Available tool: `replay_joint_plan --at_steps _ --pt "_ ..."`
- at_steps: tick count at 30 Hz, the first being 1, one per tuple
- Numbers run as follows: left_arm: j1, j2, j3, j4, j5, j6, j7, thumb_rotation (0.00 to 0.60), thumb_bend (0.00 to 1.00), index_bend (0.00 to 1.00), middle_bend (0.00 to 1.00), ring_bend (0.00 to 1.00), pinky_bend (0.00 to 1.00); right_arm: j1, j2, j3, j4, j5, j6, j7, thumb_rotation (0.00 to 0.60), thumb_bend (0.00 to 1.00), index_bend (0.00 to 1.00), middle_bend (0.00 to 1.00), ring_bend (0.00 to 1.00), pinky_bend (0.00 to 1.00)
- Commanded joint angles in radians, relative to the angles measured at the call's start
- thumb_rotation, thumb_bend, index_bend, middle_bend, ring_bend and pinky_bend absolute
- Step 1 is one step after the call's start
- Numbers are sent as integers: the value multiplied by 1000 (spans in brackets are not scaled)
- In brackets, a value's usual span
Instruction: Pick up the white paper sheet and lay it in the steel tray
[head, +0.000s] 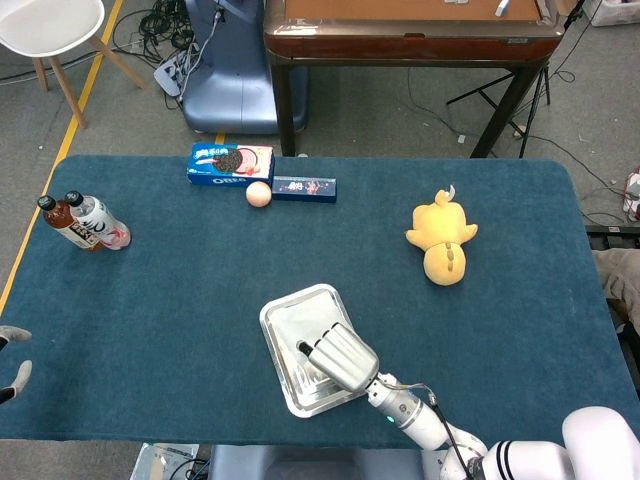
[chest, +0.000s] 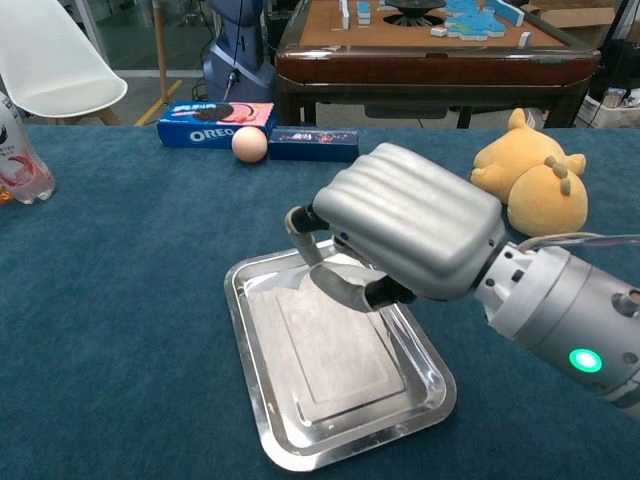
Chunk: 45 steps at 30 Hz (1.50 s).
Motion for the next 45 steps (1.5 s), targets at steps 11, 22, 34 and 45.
replay_joint_plan --at_steps 11,22,34,45 --pt "3 2 0 -1 2 3 -2 600 355 387 343 237 378 -14 18 -14 -35 -2 -12 32 600 434 629 1000 1000 1000" --pt "3 1 1 -3 4 5 6 600 355 387 343 236 378 -30 74 -31 -125 38 -64 23 600 96 407 1000 1000 1000" --pt "1 -2 0 -3 -1 0 13 600 355 387 343 237 378 -40 144 -49 -223 64 -110 22 600 0 290 1000 1000 1000" --pt "1 -4 0 -2 0 1 16 600 355 387 343 237 378 -41 168 -51 -259 67 -131 40 600 0 267 1000 1000 1000"
